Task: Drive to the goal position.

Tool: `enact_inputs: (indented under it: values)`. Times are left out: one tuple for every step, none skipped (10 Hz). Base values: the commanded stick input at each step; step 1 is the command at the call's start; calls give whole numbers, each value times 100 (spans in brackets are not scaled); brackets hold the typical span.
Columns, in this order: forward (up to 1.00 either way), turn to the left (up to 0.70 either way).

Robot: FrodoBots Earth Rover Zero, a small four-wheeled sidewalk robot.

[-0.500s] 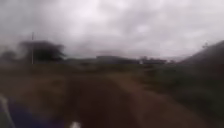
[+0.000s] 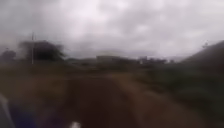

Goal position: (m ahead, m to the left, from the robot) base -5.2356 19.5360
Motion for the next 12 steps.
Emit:
enact_inputs:
  values:
    - [18,0]
    - [29,0]
    - [40,0]
    - [51,0]
    - [62,0]
    - [70,0]
    - [70,0]
    - [70,0]
    - [70,0]
    - [70,8]
    - [70,27]
    - [70,35]
